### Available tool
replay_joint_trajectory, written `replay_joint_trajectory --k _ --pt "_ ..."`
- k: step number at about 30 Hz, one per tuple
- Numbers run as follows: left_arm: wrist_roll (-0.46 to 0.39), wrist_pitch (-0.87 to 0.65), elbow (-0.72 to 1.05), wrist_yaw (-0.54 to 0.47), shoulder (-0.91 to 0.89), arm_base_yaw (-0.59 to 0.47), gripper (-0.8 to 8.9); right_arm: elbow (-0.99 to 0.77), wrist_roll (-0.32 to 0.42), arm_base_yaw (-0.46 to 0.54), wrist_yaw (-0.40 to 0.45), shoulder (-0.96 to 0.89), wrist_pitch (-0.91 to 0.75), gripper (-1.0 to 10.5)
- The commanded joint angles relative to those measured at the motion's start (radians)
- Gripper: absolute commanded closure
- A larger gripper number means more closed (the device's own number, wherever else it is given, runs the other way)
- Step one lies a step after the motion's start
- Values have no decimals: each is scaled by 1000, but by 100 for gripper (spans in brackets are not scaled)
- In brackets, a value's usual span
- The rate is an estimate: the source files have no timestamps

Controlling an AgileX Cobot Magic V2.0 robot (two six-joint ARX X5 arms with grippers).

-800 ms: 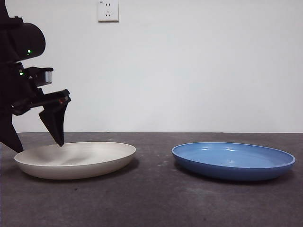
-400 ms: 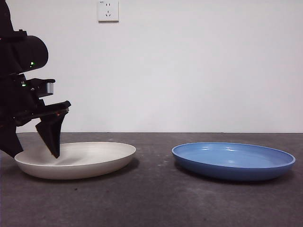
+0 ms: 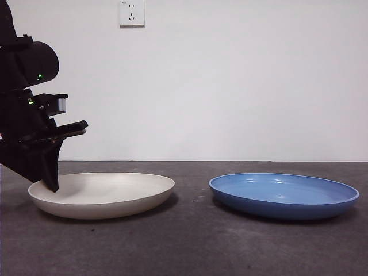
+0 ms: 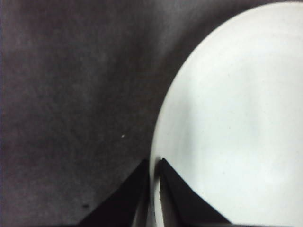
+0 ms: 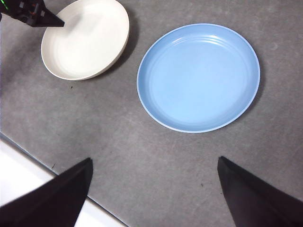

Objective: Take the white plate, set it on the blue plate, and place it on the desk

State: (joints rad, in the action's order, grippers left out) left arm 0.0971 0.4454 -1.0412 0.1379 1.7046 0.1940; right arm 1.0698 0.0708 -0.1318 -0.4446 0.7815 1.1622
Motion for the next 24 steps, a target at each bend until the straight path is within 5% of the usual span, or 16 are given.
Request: replay_joint_trajectory --k 1,13,24 --pt "15 -4 -27 -1 13 0 804 18 -8 -4 1 8 -10 523" --pt "70 61 -160 71 -116 21 804 18 -9 -4 3 8 -10 523" --pt "134 -5 -260 71 -128 227 804 18 -22 -3 8 7 -10 523"
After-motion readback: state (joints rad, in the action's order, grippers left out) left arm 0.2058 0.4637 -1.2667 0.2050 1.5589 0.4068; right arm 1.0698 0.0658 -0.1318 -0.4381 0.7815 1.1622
